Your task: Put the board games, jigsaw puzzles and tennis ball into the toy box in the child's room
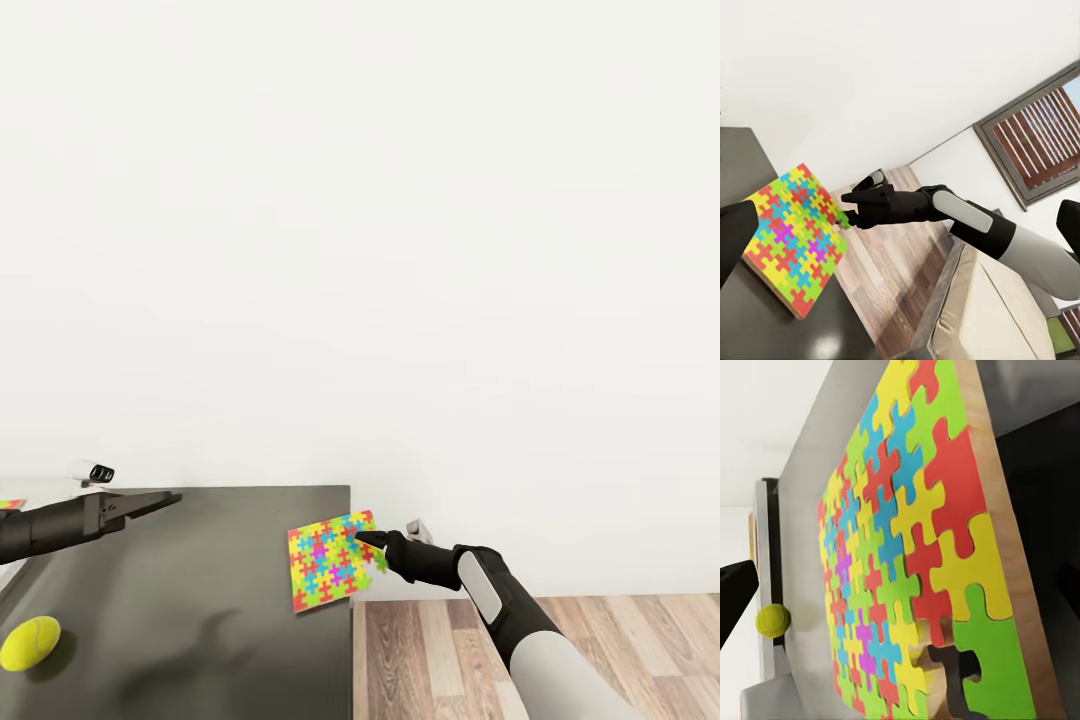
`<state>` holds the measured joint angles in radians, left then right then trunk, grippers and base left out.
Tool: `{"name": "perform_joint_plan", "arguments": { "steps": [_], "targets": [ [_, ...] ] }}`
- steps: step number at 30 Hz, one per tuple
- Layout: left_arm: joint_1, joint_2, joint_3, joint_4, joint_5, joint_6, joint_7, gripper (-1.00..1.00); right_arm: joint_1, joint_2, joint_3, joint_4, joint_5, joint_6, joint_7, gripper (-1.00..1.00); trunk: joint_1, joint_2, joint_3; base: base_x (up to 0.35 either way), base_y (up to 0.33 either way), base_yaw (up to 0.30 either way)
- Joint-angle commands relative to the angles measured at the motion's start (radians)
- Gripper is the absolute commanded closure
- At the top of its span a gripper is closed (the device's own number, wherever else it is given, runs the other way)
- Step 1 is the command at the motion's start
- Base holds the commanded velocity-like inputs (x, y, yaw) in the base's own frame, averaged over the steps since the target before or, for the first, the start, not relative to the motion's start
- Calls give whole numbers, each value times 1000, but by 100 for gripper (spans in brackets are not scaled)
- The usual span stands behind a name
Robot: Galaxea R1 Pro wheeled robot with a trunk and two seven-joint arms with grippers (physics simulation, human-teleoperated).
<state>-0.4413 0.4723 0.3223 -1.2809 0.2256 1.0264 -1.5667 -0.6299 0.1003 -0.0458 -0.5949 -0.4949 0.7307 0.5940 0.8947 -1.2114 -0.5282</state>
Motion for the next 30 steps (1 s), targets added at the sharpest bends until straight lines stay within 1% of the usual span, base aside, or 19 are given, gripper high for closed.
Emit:
{"name": "perform_joint_plan", "arguments": {
  "steps": [1,8,9,17,30],
  "targets": [
    [-1,0,0,0,-1,11,-4,-100,-1,1,-5,0,-1,7,1,-100,0,-1,-1,0,30,0],
    [-1,0,0,0,-1,11,-4,-100,-1,1,-5,0,-1,7,1,-100,0,-1,-1,0,13,0],
    [-1,0,0,0,-1,11,-4,-100,-1,1,-4,0,-1,7,1,100,0,-1,-1,0,4,0],
    [-1,0,1,0,0,12,-4,-100,-1,1,-3,0,-1,7,1,100,0,-1,-1,0,1,0],
    [-1,2,-6,-3,-1,18,-4,-100,-1,0,-5,0,-1,4,7,100,-50,90,40,0,0,0]
  ]
}}
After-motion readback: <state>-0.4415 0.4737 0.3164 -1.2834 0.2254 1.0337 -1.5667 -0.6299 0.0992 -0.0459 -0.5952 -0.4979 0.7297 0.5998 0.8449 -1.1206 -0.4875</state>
